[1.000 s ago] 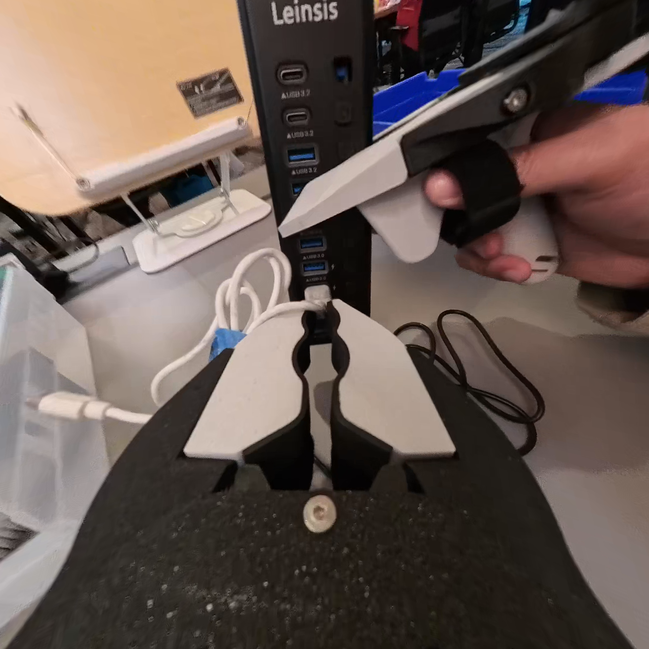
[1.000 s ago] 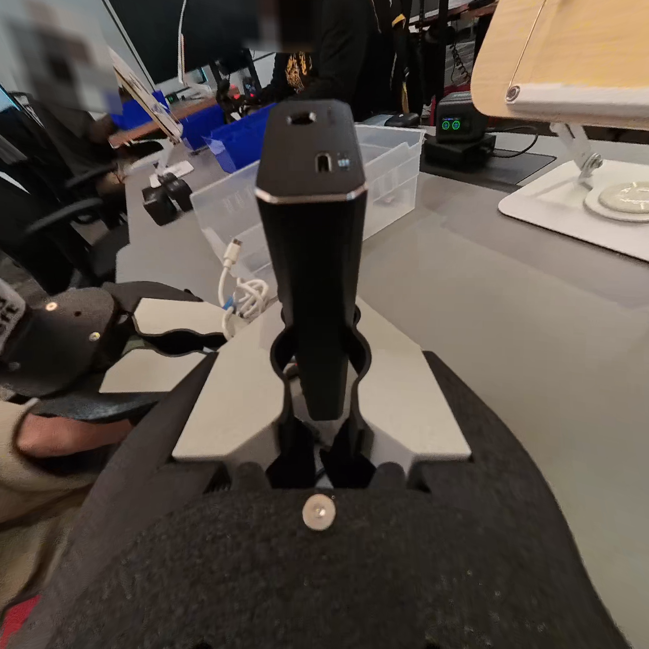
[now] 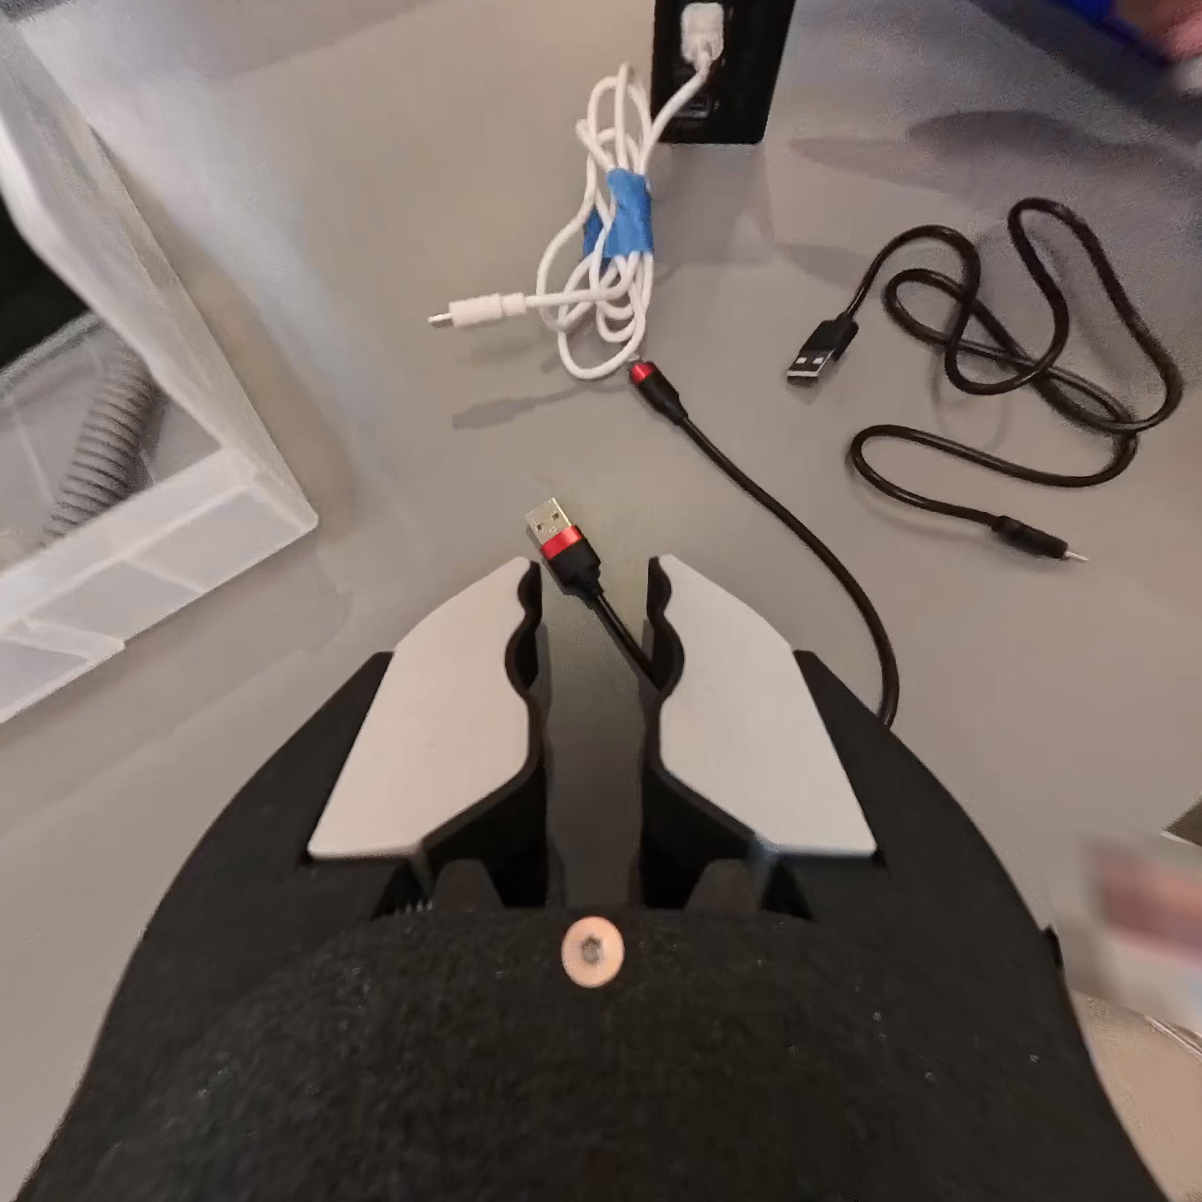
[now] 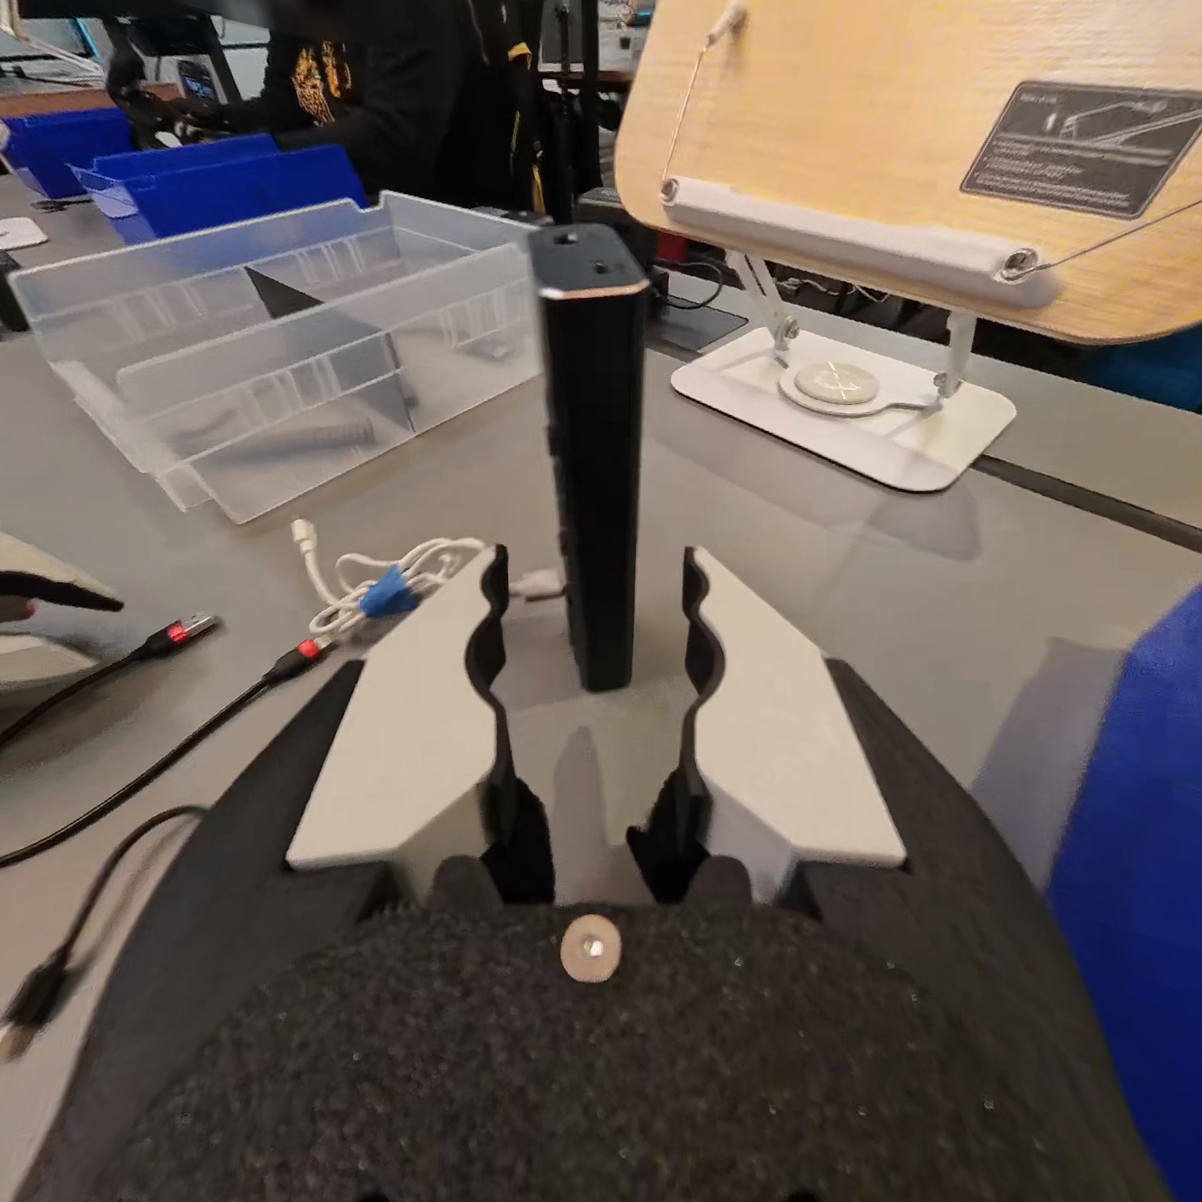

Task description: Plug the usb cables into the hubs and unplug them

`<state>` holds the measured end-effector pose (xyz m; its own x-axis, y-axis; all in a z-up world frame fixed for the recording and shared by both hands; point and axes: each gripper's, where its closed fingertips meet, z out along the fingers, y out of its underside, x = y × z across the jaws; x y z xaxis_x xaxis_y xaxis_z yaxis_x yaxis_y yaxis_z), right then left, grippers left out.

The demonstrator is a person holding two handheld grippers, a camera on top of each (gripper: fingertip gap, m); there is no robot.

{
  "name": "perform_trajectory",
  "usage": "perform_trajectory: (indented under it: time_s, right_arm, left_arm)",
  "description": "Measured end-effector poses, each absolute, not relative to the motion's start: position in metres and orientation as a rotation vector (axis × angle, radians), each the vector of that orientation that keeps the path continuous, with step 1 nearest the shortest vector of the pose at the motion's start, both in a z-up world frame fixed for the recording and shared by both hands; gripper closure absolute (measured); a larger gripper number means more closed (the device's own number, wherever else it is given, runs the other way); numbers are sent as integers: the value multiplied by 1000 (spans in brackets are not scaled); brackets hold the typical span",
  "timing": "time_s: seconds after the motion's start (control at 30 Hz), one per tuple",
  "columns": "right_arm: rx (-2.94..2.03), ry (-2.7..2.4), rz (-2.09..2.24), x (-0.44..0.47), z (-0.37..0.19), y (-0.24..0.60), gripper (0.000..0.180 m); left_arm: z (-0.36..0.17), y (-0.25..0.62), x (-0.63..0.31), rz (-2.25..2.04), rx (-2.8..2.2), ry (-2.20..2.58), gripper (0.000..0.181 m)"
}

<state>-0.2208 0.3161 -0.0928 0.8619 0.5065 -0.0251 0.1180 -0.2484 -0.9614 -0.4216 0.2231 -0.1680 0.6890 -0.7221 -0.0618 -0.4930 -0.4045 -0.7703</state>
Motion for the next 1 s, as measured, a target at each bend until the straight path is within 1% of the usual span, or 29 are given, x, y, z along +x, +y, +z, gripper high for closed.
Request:
perform_trajectory:
  time_s: [0.07,0.13,0.2,0.33,0.37,0.4,0.53,0.6,0.67,0.73,0.83,0.93,0.97,1.0]
  right_arm:
    - [-1776,-486,416,-232,-86,288,131]
    - [-1773,-548,471,-257,-90,260,132]
    - [-1766,-595,487,-280,-96,245,139]
    - [-1761,-682,431,-299,-106,240,145]
    - [-1764,-688,449,-301,-107,239,146]
    - [-1774,-691,480,-303,-109,237,146]
    - [-1835,-739,662,-317,-119,223,146]
    - [-1887,-763,764,-326,-127,215,146]
    - [-1933,-734,853,-332,-131,211,146]
    - [-1922,-703,1001,-342,-123,205,143]
    - [-1830,-607,1211,-351,-96,199,143]
    - [-1842,-597,1259,-355,-97,196,144]
    - [-1839,-578,1266,-355,-96,197,146]
    - [-1826,-559,1278,-354,-93,198,155]
  left_arm:
    - [-164,221,-418,-291,-2041,962,154]
    - [-173,221,-430,-196,-2093,948,156]
    - [-180,221,-430,-236,-2150,930,155]
    - [-190,218,-420,-319,-2228,906,155]
    - [-191,218,-420,-310,-2236,899,161]
    - [-191,219,-420,-301,-2240,894,175]
    - [-190,217,-415,-290,-2207,993,178]
    - [-174,216,-402,-328,-2077,1055,178]
    - [-143,216,-393,-273,-1890,1079,178]
    - [-117,206,-381,-251,-1700,1112,178]
    - [-105,196,-373,-177,-1590,1146,178]
    - [-104,191,-365,-173,-1556,1172,178]
    - [-105,189,-362,-164,-1541,1190,178]
    - [-105,188,-360,-154,-1523,1206,178]
